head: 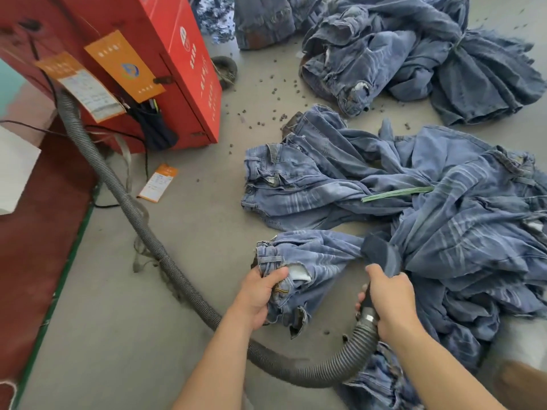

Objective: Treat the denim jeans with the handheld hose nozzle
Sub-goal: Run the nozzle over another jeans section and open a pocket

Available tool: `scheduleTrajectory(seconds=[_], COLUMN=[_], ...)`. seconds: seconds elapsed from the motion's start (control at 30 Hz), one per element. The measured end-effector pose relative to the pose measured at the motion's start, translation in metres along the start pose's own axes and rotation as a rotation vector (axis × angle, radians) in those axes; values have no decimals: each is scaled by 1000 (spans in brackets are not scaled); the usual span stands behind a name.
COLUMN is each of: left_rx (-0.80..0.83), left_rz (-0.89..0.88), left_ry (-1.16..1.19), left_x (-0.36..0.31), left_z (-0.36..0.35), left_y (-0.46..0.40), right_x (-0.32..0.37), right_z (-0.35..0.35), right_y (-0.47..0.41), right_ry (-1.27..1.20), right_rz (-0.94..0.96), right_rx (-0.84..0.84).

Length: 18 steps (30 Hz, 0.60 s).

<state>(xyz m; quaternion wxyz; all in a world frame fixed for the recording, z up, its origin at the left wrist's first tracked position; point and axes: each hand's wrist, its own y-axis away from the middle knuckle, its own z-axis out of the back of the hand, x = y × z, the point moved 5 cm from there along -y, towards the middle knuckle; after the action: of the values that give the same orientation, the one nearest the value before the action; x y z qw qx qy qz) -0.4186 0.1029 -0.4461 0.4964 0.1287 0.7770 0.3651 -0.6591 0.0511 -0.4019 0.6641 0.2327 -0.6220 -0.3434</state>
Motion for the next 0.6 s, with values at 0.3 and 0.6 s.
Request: scheduleTrajectory(seconds=[0.3,0.6], left_rx=[209,243], left_rz=[-130,-188], left_ry=[-346,-395], left_x=[2,-9], left_z=[-16,-20], left_y=[11,28], right_x=[17,51], right_z=[-31,-21], right_y=[88,96], right_ry=[801,888], right_rz=[343,456], right_rx=[353,226])
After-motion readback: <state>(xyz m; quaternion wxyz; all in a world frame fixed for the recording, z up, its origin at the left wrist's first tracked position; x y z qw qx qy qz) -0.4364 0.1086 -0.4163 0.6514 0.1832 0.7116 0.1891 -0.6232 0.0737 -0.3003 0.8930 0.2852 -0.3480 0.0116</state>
